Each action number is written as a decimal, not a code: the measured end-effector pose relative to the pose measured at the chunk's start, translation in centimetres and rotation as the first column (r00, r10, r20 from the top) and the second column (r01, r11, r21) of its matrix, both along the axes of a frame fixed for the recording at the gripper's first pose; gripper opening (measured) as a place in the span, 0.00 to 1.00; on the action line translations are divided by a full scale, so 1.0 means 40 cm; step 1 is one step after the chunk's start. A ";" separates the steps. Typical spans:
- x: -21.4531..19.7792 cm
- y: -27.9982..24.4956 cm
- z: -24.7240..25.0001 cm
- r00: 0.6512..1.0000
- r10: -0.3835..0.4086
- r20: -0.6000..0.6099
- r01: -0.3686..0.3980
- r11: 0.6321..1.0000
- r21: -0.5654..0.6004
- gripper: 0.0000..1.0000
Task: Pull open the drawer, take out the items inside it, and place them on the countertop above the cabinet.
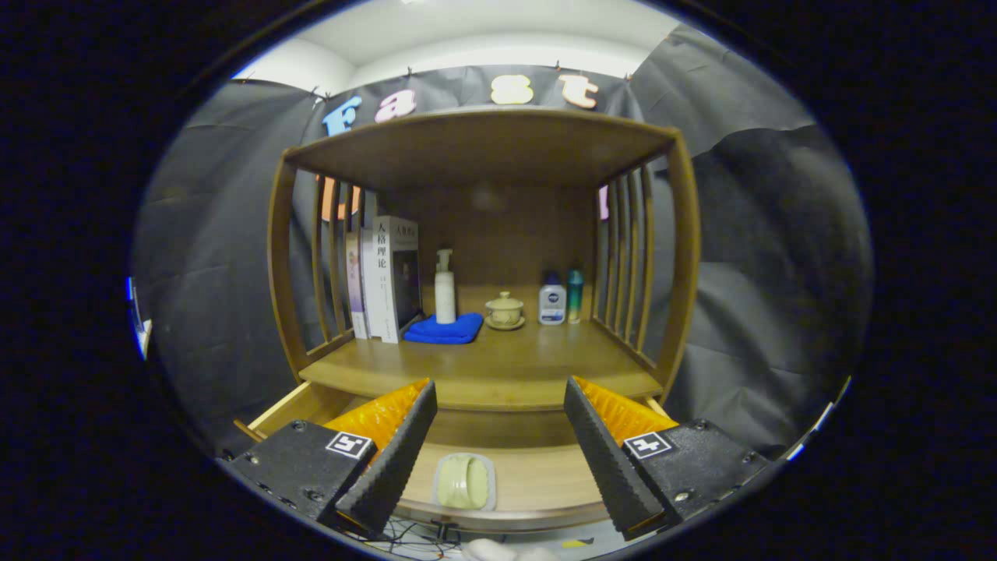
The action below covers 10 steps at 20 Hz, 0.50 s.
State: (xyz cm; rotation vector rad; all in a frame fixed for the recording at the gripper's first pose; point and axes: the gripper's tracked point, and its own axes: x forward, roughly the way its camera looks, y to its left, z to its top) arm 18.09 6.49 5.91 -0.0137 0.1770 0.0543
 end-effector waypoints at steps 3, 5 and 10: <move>0.082 0.040 -0.062 0.979 0.034 -0.199 -0.031 0.999 0.017 1.00; 0.114 0.055 -0.131 0.939 0.040 -0.343 -0.043 0.999 -0.002 1.00; 0.122 0.080 -0.322 0.761 0.042 -0.648 -0.107 0.992 -0.061 0.98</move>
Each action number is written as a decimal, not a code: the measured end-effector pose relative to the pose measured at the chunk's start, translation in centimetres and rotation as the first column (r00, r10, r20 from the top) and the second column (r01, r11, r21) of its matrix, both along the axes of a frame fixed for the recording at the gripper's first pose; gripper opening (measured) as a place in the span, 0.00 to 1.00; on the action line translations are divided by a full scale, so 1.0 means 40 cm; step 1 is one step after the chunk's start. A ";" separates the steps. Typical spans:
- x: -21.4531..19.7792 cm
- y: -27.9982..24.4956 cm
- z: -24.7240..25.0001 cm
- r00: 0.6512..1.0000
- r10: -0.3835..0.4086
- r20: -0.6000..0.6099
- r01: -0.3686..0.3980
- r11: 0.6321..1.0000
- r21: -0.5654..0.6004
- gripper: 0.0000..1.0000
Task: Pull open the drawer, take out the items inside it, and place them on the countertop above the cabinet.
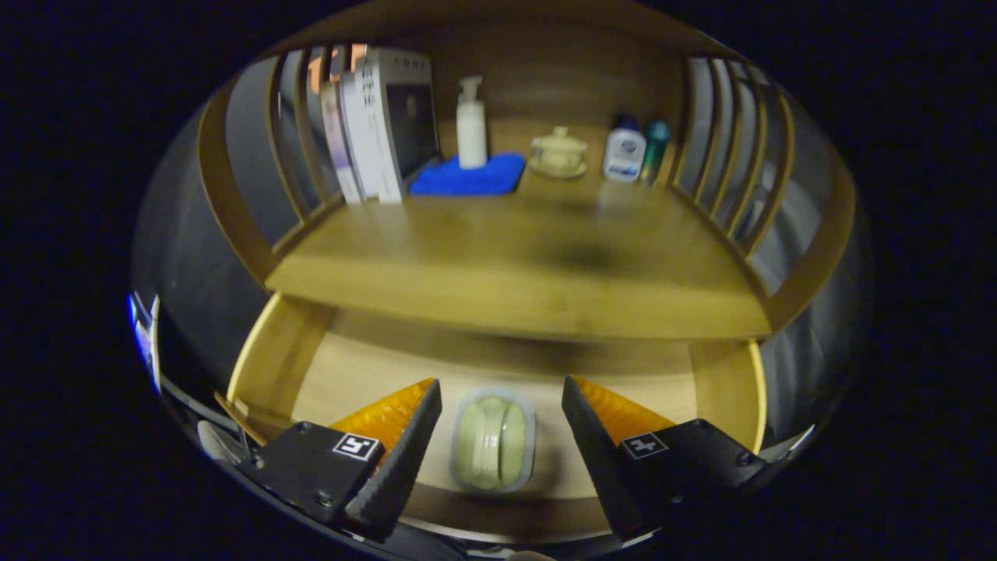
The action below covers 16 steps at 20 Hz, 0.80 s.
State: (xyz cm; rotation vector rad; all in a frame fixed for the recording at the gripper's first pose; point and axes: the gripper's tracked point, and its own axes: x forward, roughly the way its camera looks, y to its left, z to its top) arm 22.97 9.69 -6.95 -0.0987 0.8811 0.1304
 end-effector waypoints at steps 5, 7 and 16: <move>-0.012 -0.002 -0.087 0.989 -0.012 -0.149 0.007 0.999 -0.032 0.83; -0.027 0.003 -0.114 0.972 -0.035 -0.231 0.031 0.999 -0.017 0.71; -0.022 -0.017 -0.132 0.964 -0.052 -0.260 0.028 0.995 -0.094 0.20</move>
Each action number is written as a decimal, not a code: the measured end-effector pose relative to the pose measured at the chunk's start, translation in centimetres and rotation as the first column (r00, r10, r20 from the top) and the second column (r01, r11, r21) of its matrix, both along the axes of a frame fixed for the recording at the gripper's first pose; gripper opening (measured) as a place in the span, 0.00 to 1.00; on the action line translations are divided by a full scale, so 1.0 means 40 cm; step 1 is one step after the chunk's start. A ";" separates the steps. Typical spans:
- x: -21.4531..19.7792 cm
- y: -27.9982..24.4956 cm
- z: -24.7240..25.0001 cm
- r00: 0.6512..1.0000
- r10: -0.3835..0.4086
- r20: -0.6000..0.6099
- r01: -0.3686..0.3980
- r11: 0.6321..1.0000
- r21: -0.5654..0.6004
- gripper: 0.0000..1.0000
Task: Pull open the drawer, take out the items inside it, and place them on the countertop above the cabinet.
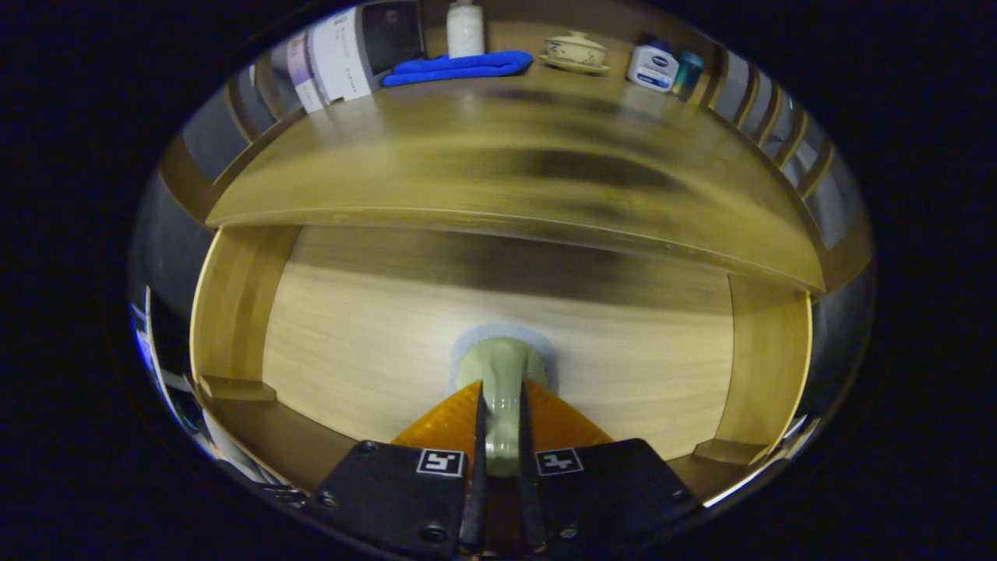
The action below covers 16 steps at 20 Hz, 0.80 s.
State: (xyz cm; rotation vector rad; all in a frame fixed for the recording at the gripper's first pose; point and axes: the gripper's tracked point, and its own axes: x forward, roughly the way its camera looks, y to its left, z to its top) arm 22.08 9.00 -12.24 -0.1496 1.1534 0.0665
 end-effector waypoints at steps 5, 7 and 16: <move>-0.001 -0.023 0.078 0.999 -0.013 0.044 0.012 1.000 0.028 0.18; -0.005 -0.032 0.124 0.998 -0.007 0.070 0.005 1.000 0.025 0.18; 0.028 -0.042 0.327 0.985 0.010 0.170 -0.019 0.999 0.051 0.18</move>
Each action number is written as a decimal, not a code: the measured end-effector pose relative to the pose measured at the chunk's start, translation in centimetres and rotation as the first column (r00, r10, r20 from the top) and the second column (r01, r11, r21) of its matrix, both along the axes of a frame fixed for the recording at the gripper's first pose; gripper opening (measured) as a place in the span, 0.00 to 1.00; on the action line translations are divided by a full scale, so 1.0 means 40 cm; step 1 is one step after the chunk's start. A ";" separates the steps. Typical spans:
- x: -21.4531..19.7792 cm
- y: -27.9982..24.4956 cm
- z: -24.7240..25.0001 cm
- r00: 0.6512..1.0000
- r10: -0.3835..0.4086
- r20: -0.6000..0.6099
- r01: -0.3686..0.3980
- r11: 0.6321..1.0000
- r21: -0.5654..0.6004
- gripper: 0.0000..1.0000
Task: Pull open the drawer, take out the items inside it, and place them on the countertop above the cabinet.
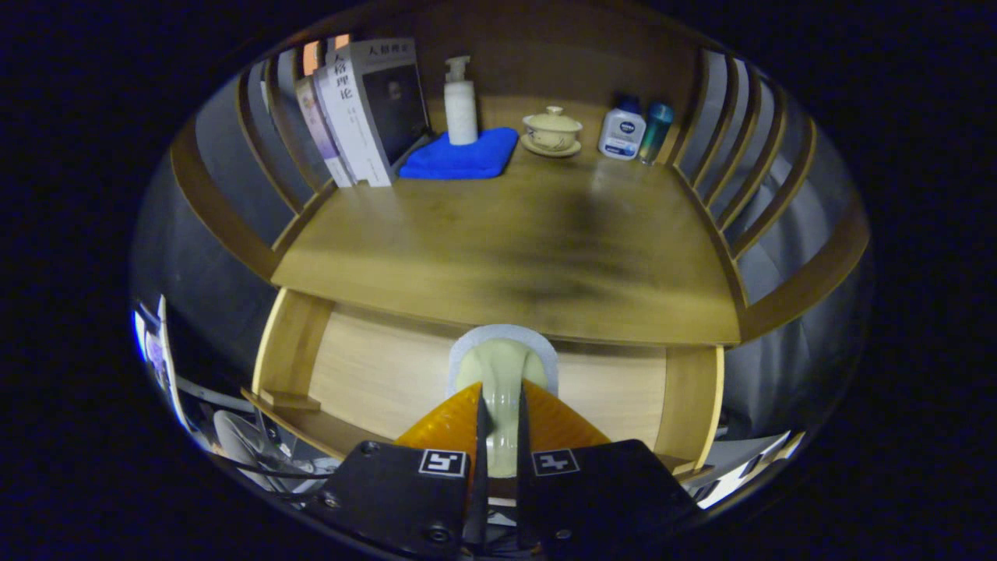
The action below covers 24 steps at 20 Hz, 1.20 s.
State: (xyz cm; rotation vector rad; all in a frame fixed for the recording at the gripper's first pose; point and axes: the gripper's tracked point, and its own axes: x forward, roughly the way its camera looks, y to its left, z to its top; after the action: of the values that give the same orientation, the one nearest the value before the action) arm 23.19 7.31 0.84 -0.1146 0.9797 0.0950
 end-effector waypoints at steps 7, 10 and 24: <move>0.099 -0.012 0.078 0.998 -0.053 0.041 0.053 0.999 0.004 0.18; 0.153 -0.019 0.083 0.996 -0.080 0.050 0.080 0.997 0.006 0.17; 0.327 0.016 0.041 0.994 -0.110 0.009 0.110 0.994 0.024 0.18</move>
State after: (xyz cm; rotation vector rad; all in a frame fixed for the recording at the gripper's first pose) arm 36.25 7.96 2.49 -0.0396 0.9725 0.0044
